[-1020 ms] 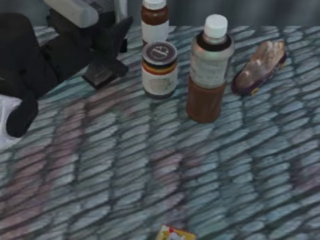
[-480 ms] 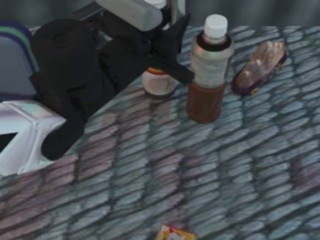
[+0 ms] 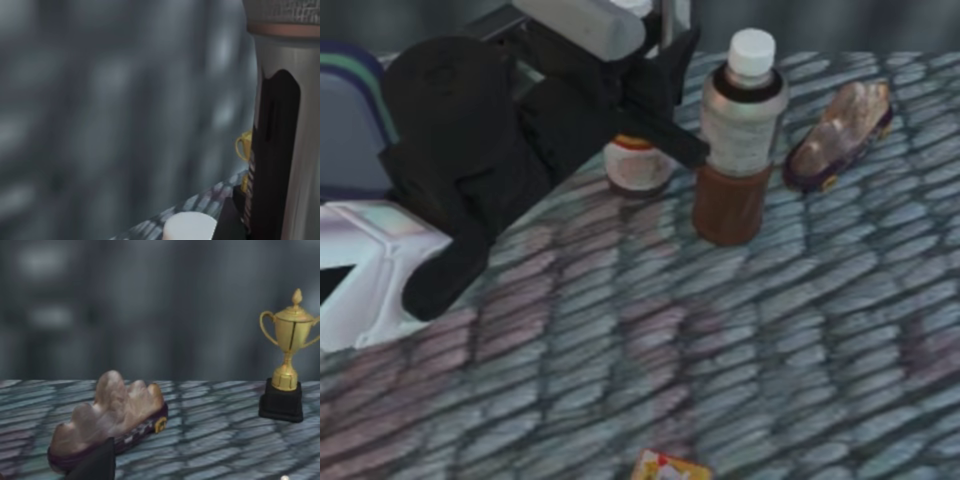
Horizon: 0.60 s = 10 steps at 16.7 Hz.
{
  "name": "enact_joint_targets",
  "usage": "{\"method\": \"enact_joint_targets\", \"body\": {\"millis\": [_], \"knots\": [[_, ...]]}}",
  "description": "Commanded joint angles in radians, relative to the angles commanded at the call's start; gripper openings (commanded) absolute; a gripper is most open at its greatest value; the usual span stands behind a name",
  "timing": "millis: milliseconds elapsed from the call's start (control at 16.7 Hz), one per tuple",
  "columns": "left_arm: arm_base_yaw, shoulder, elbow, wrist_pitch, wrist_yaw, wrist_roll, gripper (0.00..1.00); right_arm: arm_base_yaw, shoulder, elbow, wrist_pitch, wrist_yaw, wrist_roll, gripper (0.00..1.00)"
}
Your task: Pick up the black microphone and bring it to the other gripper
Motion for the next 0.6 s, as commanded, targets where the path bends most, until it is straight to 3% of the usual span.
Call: {"method": "enact_joint_targets", "body": {"millis": [300,420,600], "knots": [[0.000,0.000,0.000,0.000,0.000,0.000,0.00,0.005,0.013,0.012,0.006,-0.009,0.000,1.00],[0.000,0.000,0.000,0.000,0.000,0.000,0.00,0.026,0.067,0.059,0.028,-0.045,-0.001,1.00],[0.000,0.000,0.000,0.000,0.000,0.000,0.00,0.077,0.227,0.178,0.082,-0.134,-0.001,1.00]]}}
